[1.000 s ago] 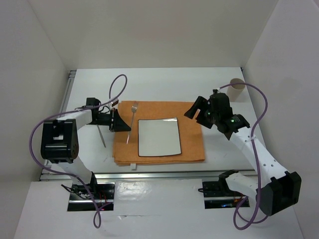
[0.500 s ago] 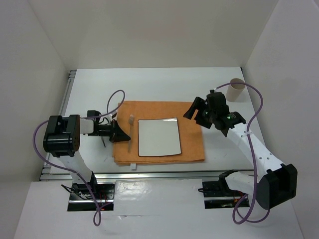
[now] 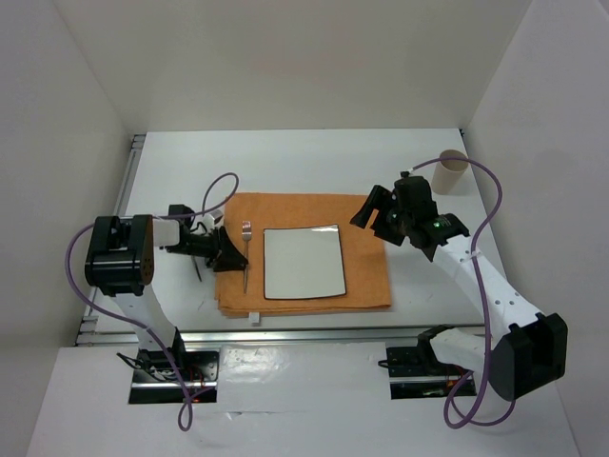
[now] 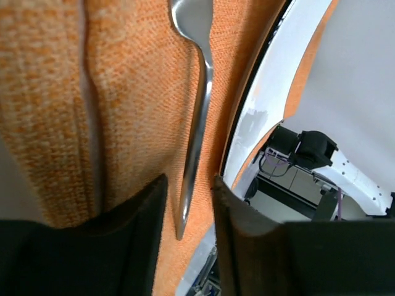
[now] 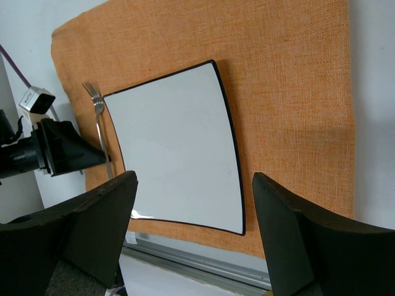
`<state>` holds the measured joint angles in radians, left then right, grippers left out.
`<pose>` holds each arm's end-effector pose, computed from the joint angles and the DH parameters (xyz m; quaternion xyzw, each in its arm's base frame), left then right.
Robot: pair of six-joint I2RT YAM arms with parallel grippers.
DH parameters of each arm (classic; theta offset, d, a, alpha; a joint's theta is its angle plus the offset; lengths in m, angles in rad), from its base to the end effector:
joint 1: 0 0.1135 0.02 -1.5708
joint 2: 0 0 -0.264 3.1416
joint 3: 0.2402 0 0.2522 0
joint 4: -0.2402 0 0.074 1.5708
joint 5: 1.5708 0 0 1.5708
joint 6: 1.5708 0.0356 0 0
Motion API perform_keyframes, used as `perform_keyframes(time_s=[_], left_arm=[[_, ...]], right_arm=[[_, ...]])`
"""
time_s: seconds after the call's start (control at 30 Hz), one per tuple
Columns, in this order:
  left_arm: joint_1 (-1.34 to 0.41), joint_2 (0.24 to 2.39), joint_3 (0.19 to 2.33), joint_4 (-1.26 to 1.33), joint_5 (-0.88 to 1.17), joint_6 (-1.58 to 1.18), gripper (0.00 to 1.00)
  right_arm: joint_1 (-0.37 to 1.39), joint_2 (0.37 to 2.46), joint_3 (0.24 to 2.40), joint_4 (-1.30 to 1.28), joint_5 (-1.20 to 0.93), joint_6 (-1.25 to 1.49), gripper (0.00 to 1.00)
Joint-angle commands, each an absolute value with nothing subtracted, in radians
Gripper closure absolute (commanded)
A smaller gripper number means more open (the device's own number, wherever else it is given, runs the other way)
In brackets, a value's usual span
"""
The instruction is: Set the dinner table for one person
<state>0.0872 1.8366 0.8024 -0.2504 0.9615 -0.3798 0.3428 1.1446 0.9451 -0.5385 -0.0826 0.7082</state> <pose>0.2942 -0.0036 0.0978 -0.1389 0.8690 -0.4713 0.0584 0.2287 0.0847 0.2905 0.1496 0.9016 0.2354 0.3307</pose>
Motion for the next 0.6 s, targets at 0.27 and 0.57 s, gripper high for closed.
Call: perform_keyframes(time_s=[0.27, 0.57], left_arm=[[0.084, 1.651, 1.017, -0.584, 0.704, -0.163, 0.42], [0.084, 1.544, 1.167, -0.636, 0.053, -0.077, 0.32]], right_arm=[[0.35, 1.138, 1.005, -0.518, -0.089, 0.661, 0.17], [0.35, 1.18, 1.005, -0.499, -0.132, 0.612, 0.17]])
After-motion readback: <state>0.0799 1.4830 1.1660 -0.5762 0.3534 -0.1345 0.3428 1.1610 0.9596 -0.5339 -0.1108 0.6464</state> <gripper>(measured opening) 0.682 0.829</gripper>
